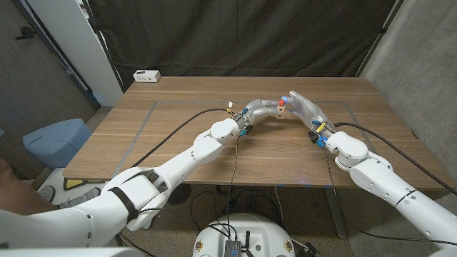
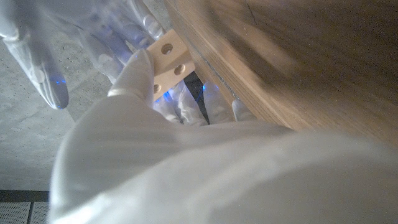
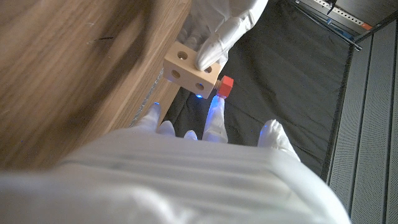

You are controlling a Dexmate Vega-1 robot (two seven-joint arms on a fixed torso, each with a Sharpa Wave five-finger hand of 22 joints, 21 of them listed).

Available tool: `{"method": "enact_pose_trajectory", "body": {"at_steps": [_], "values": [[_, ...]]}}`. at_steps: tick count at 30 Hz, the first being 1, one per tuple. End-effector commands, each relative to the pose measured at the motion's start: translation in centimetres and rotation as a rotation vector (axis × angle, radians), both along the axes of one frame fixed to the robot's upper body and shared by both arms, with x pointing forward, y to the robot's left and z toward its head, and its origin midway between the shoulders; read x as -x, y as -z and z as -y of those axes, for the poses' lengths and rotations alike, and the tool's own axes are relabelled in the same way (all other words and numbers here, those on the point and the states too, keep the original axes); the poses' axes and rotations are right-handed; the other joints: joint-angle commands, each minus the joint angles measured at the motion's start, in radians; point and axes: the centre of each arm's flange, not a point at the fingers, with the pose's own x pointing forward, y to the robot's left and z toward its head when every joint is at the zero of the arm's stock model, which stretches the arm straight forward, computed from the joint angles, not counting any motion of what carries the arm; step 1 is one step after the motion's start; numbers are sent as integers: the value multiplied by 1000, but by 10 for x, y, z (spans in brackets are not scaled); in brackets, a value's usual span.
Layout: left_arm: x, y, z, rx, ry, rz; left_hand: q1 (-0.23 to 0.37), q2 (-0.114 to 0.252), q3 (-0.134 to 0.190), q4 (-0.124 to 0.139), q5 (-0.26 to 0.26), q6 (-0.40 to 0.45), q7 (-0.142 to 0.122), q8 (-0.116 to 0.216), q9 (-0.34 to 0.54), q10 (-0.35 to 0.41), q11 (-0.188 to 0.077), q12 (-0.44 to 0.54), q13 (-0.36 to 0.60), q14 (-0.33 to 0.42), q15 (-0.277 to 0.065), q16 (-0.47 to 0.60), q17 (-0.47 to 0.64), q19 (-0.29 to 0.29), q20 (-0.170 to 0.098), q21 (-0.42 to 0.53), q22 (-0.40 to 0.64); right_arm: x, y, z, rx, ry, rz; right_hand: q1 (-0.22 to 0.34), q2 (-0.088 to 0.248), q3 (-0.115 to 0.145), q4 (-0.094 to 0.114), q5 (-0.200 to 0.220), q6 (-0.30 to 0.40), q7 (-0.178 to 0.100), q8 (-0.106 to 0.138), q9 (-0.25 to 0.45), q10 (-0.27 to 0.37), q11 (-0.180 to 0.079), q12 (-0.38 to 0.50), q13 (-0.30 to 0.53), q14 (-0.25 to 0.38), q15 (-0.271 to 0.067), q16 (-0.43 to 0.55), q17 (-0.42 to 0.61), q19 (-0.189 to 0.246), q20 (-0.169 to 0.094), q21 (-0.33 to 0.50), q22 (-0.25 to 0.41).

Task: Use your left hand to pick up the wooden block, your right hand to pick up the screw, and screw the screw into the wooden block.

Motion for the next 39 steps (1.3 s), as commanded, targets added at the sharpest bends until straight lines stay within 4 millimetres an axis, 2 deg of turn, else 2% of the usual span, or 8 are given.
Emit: {"method": "enact_pose_trajectory", "body": {"at_steps": [1, 14, 39], "values": [[0, 0, 0, -1, 0, 1, -74, 88, 65, 62, 8, 37, 24, 6, 2, 13, -2, 36, 154, 10, -54, 4, 3, 3, 3, 7, 2, -1, 0, -2, -2, -21, 5, -10, -3, 0, 4, 2, 20, -4, 11, 1, -24, -8, 7, 2, -90, -7, 7, 2, -8, 1, 5, 5], [0, 2, 0, 3, -3, -6, -73, 89, 65, 61, 8, 37, 25, 6, 2, 11, -2, 36, 154, 11, -54, 4, 3, 3, 4, 7, 2, 0, 1, -1, -10, -10, 0, -9, 2, 4, 2, 4, 85, 5, 34, 0, 15, -27, 22, 1, -81, -15, 14, -1, -2, 6, 12, 5], [-2, 1, -1, 4, -4, -11, -74, 92, 68, 63, 9, 35, 26, 5, 2, 12, -2, 36, 153, 10, -53, 3, 3, 4, 3, 8, 2, 2, 5, 3, -22, 5, -9, -1, 7, 11, -5, 5, 150, 13, 46, 0, 70, -41, 32, 0, -54, -22, 23, -4, 24, 9, 20, 4]]}}
